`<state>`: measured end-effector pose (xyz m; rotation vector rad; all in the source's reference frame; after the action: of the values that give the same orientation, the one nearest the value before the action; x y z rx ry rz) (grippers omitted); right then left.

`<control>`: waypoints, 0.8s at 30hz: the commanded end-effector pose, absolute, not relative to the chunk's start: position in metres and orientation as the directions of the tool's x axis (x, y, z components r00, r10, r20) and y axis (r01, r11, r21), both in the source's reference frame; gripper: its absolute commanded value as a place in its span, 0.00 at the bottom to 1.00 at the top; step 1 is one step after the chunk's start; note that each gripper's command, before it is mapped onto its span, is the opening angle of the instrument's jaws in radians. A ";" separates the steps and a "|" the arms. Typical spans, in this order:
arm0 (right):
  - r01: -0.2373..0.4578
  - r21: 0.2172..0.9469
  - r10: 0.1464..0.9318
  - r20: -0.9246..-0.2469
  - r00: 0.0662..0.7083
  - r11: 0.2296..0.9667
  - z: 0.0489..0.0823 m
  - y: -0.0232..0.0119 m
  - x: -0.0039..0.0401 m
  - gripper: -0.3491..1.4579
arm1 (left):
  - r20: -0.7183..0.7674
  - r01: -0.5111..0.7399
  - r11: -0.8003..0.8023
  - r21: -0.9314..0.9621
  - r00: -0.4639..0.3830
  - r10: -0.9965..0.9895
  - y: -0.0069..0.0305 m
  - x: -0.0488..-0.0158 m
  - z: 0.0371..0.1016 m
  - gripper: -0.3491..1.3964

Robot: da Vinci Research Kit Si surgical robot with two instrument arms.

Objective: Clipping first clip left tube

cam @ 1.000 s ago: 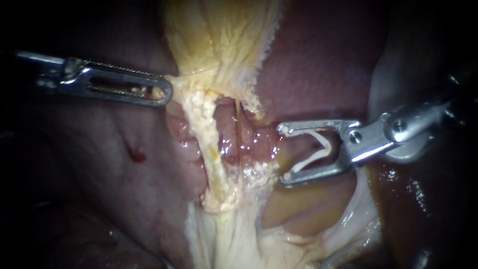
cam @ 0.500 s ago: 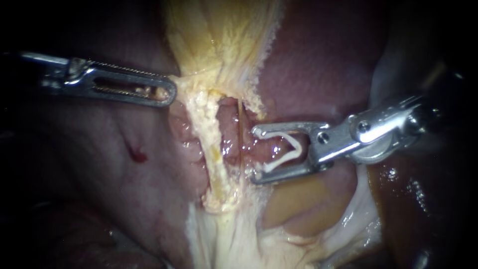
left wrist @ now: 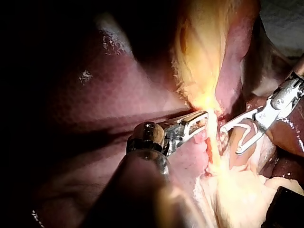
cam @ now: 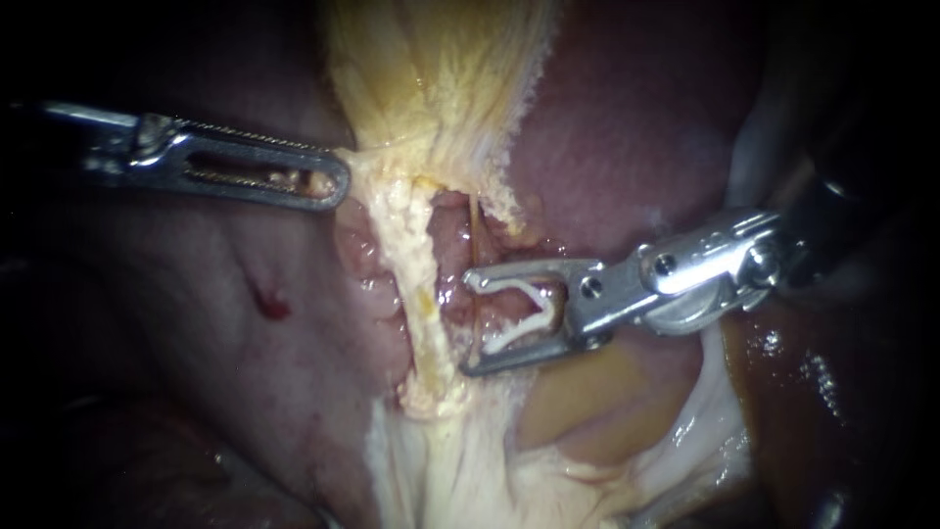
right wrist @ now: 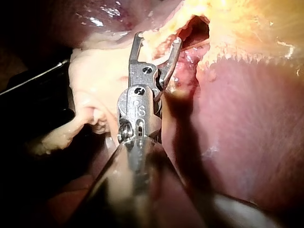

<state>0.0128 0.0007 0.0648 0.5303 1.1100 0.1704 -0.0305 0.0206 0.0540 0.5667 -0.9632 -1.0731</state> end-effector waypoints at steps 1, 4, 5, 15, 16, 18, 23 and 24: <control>0.124 0.495 0.396 -0.801 0.448 0.860 0.0652 0.0006 0.0129 0.47 | 0.374 0.470 0.400 0.787 0.152 -0.915 0.0206 -0.0306 0.0540 0.00; 0.124 0.513 0.412 -0.791 0.452 0.850 0.0662 0.0004 0.0131 0.47 | 0.374 0.470 0.400 0.787 0.152 -0.915 0.0206 -0.0306 0.0540 0.00; 0.124 0.520 0.418 -0.787 0.454 0.845 0.0666 0.0003 0.0132 0.47 | 0.374 0.470 0.400 0.787 0.152 -0.915 0.0206 -0.0306 0.0540 0.00; 0.112 0.546 0.445 -0.770 0.456 0.830 0.0695 0.0003 0.0134 0.47 | 0.373 0.471 0.399 0.787 0.152 -0.915 0.0205 -0.0306 0.0539 0.00; 0.109 0.551 0.450 -0.767 0.457 0.828 0.0696 0.0003 0.0133 0.47 | 0.373 0.471 0.399 0.787 0.151 -0.915 0.0205 -0.0307 0.0538 0.00; 0.110 0.550 0.450 -0.767 0.457 0.828 0.0698 0.0004 0.0133 0.47 | 0.373 0.469 0.399 0.788 0.152 -0.915 0.0205 -0.0307 0.0538 0.00; 0.107 0.558 0.462 -0.767 0.445 0.823 0.0698 0.0003 0.0134 0.47 | 0.373 0.470 0.399 0.788 0.152 -0.915 0.0204 -0.0307 0.0538 0.00; 0.108 0.558 0.463 -0.768 0.443 0.823 0.0698 0.0003 0.0134 0.47 | 0.373 0.470 0.399 0.788 0.152 -0.915 0.0205 -0.0307 0.0538 0.00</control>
<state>0.0134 0.0003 0.0698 0.5987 1.1077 0.2392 -0.0308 0.0204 0.0538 0.5673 -0.9629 -1.0741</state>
